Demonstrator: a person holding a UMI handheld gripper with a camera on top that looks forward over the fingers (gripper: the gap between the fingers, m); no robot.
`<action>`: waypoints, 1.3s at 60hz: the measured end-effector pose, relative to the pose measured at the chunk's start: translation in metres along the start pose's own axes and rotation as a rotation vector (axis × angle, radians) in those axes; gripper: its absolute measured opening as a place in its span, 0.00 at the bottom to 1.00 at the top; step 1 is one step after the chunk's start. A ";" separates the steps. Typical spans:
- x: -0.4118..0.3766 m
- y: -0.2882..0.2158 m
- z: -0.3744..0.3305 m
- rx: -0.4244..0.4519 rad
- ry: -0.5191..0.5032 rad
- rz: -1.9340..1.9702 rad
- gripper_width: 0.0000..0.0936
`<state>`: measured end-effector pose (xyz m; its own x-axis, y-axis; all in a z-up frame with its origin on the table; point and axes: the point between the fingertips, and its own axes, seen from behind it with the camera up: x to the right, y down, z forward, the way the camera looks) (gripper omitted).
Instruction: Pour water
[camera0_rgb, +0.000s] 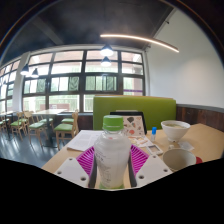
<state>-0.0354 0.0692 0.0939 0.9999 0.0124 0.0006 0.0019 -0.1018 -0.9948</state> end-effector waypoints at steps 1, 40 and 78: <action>0.000 0.000 -0.001 0.003 0.002 0.000 0.47; 0.082 -0.082 -0.051 0.095 -0.355 1.995 0.34; 0.042 -0.168 -0.194 0.141 -0.503 1.563 0.34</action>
<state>0.0088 -0.1065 0.2807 -0.0720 0.2959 -0.9525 -0.9708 -0.2397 -0.0011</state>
